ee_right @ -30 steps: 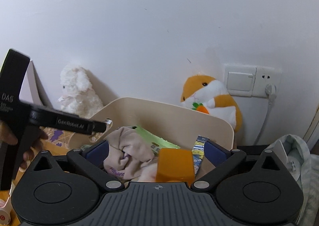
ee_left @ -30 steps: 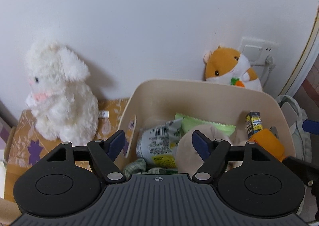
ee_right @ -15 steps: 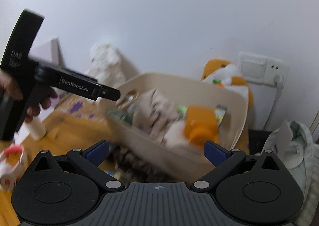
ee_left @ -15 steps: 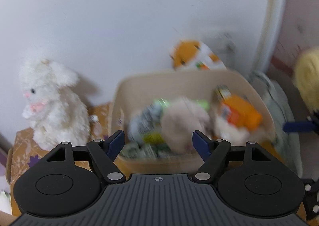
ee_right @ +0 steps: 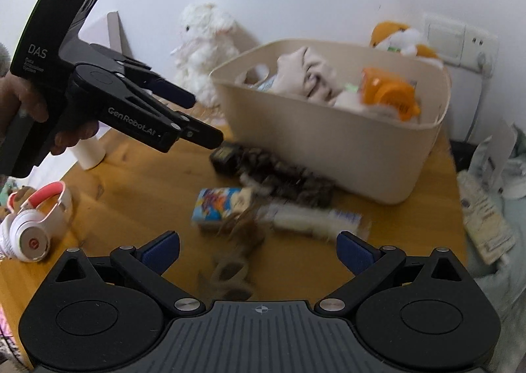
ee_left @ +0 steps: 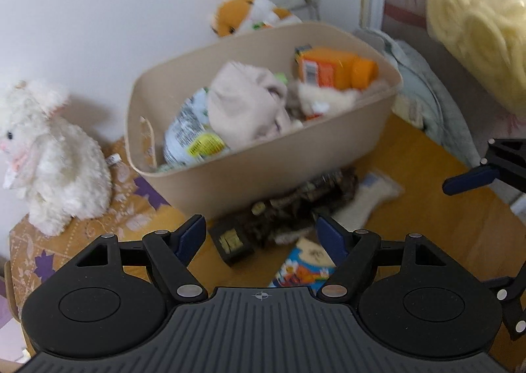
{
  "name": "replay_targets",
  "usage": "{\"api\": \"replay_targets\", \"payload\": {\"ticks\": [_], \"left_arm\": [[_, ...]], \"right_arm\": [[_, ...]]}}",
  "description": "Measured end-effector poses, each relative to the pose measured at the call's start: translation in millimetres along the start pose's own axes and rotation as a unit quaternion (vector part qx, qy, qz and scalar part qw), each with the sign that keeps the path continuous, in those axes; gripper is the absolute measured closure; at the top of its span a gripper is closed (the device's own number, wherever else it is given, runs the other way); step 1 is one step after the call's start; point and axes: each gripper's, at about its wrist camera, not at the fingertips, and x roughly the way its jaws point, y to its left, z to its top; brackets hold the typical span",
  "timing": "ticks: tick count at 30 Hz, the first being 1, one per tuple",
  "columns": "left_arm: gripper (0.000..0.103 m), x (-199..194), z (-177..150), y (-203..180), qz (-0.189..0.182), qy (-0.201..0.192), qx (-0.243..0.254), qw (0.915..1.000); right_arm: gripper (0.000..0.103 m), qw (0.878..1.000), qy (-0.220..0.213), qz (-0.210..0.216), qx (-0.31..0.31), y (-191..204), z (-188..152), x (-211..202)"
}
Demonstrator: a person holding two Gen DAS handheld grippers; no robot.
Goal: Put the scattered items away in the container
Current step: 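Grasp the bear-print tissue pack with left gripper while right grasps the beige claw clip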
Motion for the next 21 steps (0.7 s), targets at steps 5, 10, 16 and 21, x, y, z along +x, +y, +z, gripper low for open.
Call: {"api": "replay_targets", "payload": {"ticks": [5,10,16,21], "left_arm": [[0.027,16.4,-10.0,-10.7,-0.017,0.025,0.034,0.999],[0.027,38.5,-20.7,-17.9,-0.039,0.057,0.056,0.996],[0.027,64.5,-29.1,-20.4,-0.043,0.083,0.058,0.994],[0.034,76.2,-32.6,-25.3,-0.059,0.092,0.055,0.9925]], "right_arm": [[0.0,1.0,0.026,0.01,-0.006,8.7,-10.5,13.2],[0.0,0.998,0.059,0.021,-0.021,18.0,-19.1,29.0],[0.0,0.996,0.069,0.018,-0.045,26.5,-22.9,41.6],[0.009,0.995,0.08,0.011,-0.063,31.5,-22.2,50.7]]}}
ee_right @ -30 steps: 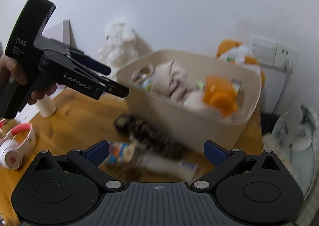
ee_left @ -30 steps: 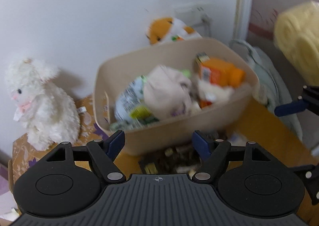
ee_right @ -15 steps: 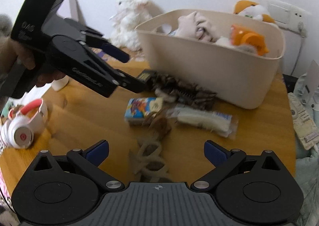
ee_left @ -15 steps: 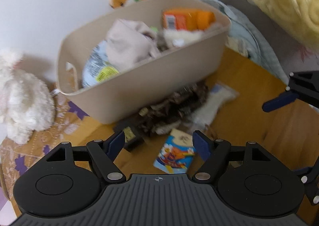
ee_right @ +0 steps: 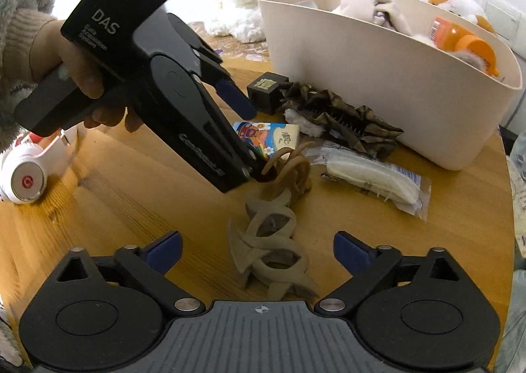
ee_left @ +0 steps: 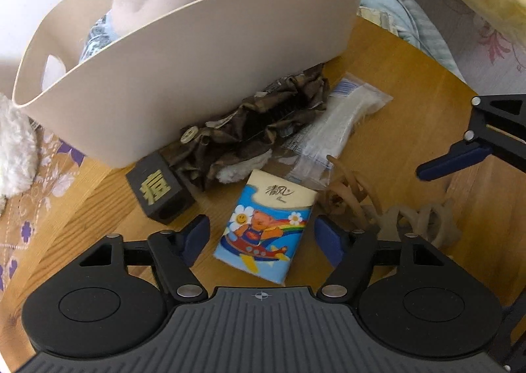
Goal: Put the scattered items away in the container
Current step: 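Grasp the bear-print tissue pack with left gripper while right grasps the beige claw clip, then carry the tissue pack and claw clip over the basket and open both grippers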
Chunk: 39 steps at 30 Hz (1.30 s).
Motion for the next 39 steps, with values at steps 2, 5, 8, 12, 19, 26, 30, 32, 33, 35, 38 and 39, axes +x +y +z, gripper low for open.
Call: {"api": "replay_targets", "payload": {"ticks": [2,5,8,12,19,26,30,32,33,35,38,39], "left_arm": [[0.036,2.0,-2.0,-2.9,-0.001,-0.007,0.005,1.0],[0.04,3.7,-1.3,-2.8,-0.008,-0.012,-0.004,0.9999],[0.055,3.4,0.2,-1.2,-0.026,-0.013,-0.017,0.9995],[0.056,1.3,-2.5,-4.5,-0.019,-0.012,-0.019,0.9996],[0.057,-9.5,-14.1,-5.2,-0.016,-0.012,-0.034,0.9992],[0.057,-31.6,-24.1,1.1,0.001,-0.023,-0.051,0.9984],[0.057,-42.8,-25.1,5.7,0.006,-0.034,-0.072,0.9968],[0.057,-49.8,-24.9,7.7,0.004,-0.043,-0.085,0.9955],[0.057,-53.6,-24.9,8.7,0.003,-0.047,-0.088,0.995],[0.057,-62.1,-23.9,9.9,0.003,-0.057,-0.092,0.9941],[0.057,-75.4,-20.6,13.3,0.008,-0.074,-0.097,0.9925],[0.057,-79.9,-18.6,15.8,0.01,-0.082,-0.101,0.9915]], "right_arm": [[0.015,1.0,0.003,-0.005,-0.006,1.4,0.4,3.7],[0.03,1.0,0.011,-0.005,-0.005,-0.2,-0.3,8.8],[0.051,1.0,0.019,-0.006,-0.003,-2.7,-1.4,11.6],[0.056,1.0,0.02,0.001,0.004,-8.3,-4.5,8.5],[0.057,1.0,0.011,0.003,0.011,-17.1,-9.8,-6.0],[0.057,0.999,0.002,0.009,0.044,-32.1,-14.2,-24.1],[0.057,0.999,-0.01,0.008,0.038,-35.8,-11.4,-35.5],[0.057,0.999,-0.019,0.008,0.033,-37.6,-7.9,-43.6],[0.057,0.999,-0.024,0.007,0.03,-38.6,-6.0,-48.0],[0.057,0.999,-0.035,0.006,0.025,-41.3,-0.8,-55.2],[0.057,0.998,-0.055,-0.007,0.013,-47.8,8.2,-70.6],[0.057,0.998,-0.064,-0.012,0.013,-52.0,12.0,-76.4]]}}
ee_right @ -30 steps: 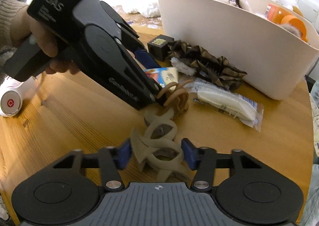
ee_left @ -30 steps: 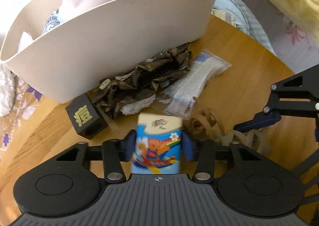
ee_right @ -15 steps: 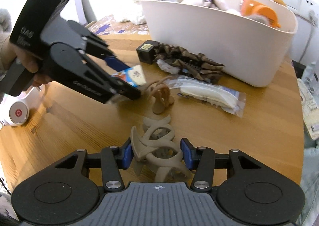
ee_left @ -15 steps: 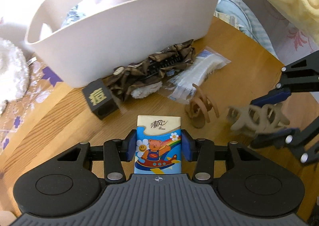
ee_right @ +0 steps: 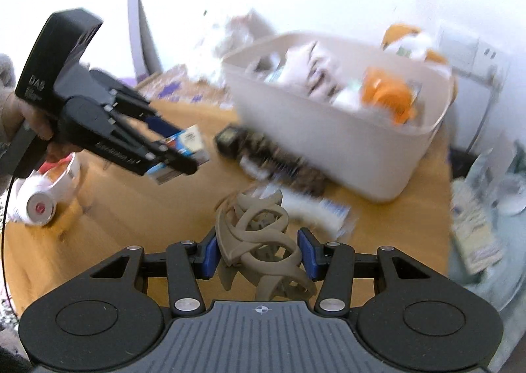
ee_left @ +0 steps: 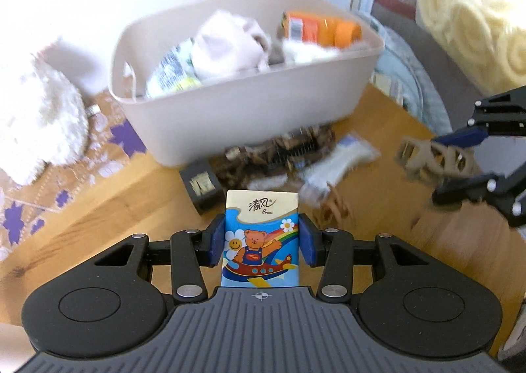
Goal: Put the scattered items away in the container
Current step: 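Carry the tissue pack and claw clip over the basket and open both grippers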
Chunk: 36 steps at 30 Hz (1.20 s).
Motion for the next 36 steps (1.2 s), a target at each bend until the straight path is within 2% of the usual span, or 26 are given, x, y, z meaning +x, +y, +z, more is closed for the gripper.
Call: {"api": "replay_targets", "payload": {"ticks": [11,20,29,36], "left_arm": [[0.057,-31.3,43.2,31.5,0.042,-0.056,-0.026,0.9972],[0.057,-31.4,100.9,42.7,0.072,-0.102,-0.045,0.9912],[0.057,4.8,144.7,36.7,0.115,-0.096,-0.053,0.9873],[0.057,35.9,150.0,47.0,0.153,-0.066,-0.097,0.9812]], "right_arm": [[0.057,0.996,-0.073,-0.043,0.023,-47.2,47.3,-33.0],[0.057,0.992,-0.108,-0.069,0.002,-70.9,90.2,-32.0],[0.057,0.99,-0.112,-0.09,0.006,-93.6,145.2,12.1],[0.057,0.992,-0.078,-0.091,0.028,-109.5,153.4,52.3]]}}
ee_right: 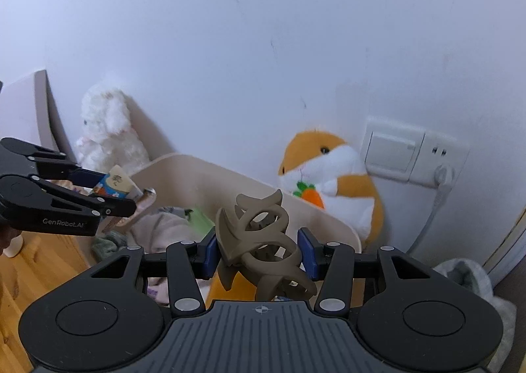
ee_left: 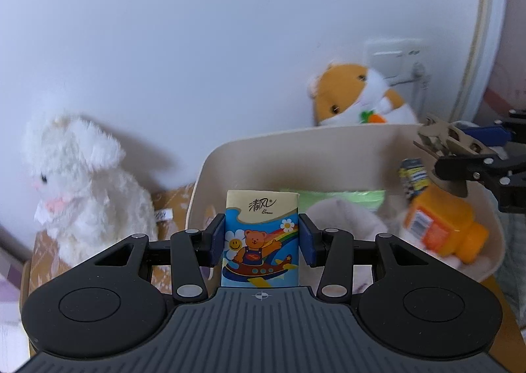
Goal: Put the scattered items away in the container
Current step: 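Carry the tissue pack and claw clip over the basket and open both grippers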
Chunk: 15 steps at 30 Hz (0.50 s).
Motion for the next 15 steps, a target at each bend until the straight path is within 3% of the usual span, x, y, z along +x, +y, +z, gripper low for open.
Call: {"api": "replay_targets", "payload": {"ticks": [8,11,14,15], "left_arm": [[0.056,21.6,-8.8,6.0,-0.01,0.047,-0.052,0.9975],[0.056,21.1,-10.0,1.2,-0.008,0.048,-0.047,0.9977],[0.048,18.4,-9.1,-0.9,-0.01,0.048,-0.043,0.9979],[0.04,17.4,-8.4,-0.8,-0.007,0.047,-0.044,0.9979]], "right_arm": [[0.062,1.0,0.03,-0.006,0.008,-3.6,-8.7,26.8],[0.062,0.999,0.032,-0.004,-0.002,0.5,-8.1,27.1],[0.046,0.999,0.032,0.006,-0.005,2.1,-8.9,24.6],[0.039,1.0,0.028,0.002,-0.007,2.6,-8.7,22.8]]}}
